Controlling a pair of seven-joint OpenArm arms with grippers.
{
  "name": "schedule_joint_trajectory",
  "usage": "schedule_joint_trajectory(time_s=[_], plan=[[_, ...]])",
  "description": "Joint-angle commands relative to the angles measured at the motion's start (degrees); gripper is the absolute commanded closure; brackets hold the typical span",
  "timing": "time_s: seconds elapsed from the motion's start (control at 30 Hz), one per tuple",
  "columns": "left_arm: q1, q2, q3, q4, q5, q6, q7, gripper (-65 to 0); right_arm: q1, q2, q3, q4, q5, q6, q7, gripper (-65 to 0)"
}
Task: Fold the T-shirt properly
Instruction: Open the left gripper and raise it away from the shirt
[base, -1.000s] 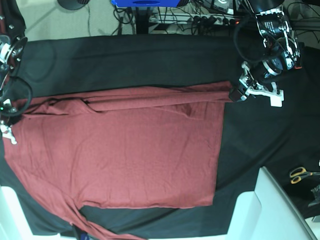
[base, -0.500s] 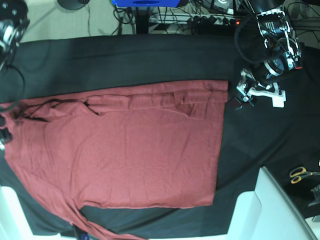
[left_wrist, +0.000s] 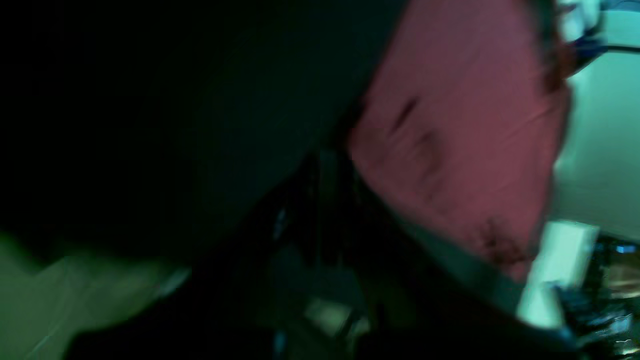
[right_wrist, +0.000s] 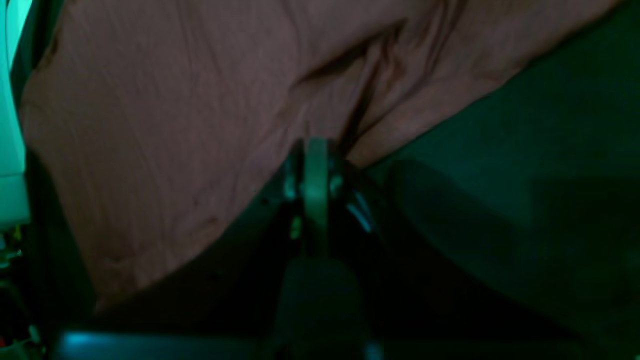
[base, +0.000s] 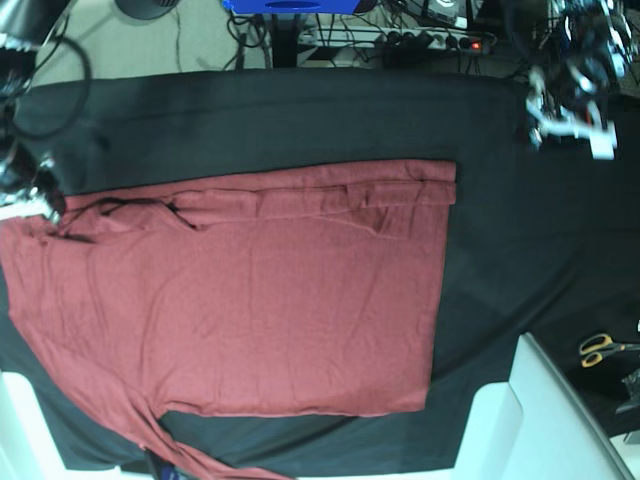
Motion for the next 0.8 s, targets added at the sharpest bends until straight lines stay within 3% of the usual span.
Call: schedule_joint_trajectory(time_s=[0.0, 0.07, 0.17, 0.37, 0.77], plan=[[1.1, -1.0, -0.2, 0.9, 2.5, -0.2, -0.3, 0.0, -0.5, 0.4, 0.2, 1.2, 0.5, 0.4, 0.4, -2.1], [2.7, -1.0, 1.1, 1.4, 10.9, -0.2, -0.7, 0.0, -1.3, -0.7, 0.2, 1.2, 0.3, 0.4, 0.4, 0.0], [3.8, -0.7, 2.9, 1.5, 18.7, -1.3, -0.8, 0.0, -1.4, -0.6, -3.1, 1.3, 0.3, 0.4, 0.5, -0.5], [3.8, -0.2, 3.2, 1.5, 19.3, -11.5, -0.8, 0.0, -1.0, -0.7, -9.8, 0.8, 0.2, 0.3, 1.0, -0.5], [3.8, 2.2, 2.7, 1.1, 19.6, -11.8, -0.8, 0.0, 1.7, -0.5, -9.8, -6.0, 0.2, 0.2, 1.0, -0.5]])
